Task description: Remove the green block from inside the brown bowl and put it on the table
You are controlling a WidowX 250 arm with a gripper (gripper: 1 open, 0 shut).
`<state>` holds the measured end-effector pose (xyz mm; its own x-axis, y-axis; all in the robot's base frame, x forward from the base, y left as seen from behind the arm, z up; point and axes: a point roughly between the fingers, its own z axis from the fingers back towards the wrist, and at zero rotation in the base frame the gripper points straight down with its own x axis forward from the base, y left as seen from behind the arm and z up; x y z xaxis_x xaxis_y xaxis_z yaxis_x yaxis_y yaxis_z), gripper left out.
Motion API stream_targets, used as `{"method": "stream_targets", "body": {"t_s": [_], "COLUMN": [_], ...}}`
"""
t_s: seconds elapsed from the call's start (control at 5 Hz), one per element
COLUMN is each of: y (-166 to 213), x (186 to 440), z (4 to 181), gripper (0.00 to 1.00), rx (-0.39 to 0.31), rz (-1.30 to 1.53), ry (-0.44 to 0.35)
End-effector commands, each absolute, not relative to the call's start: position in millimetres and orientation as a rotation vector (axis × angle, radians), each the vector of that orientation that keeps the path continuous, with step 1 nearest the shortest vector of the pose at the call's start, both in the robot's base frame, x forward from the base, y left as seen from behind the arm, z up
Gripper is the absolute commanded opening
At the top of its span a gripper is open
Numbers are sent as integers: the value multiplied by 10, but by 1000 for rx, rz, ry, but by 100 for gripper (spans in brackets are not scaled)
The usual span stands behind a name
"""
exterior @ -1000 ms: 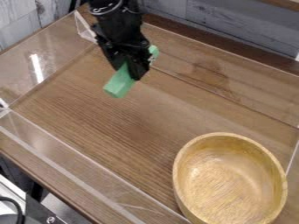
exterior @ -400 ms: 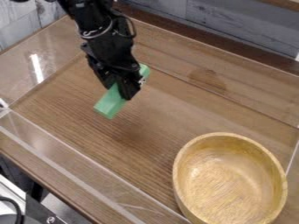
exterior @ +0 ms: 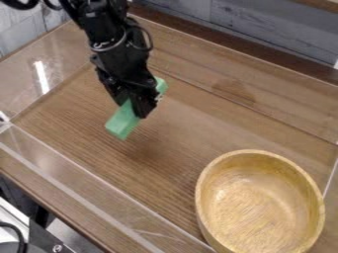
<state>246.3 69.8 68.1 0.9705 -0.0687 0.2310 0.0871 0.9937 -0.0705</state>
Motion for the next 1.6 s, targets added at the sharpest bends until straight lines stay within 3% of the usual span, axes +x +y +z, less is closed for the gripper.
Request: {"method": "stream_targets", "body": {"t_s": [0.0, 0.6, 1.4], "y": [742, 737, 687], "x": [2522, 2545, 2575], "z": [709, 627, 667], "gripper": [0, 0, 0], "rx": [-64, -86, -122], "rz": [-72, -46, -9], "ry": [-257, -230, -186]}}
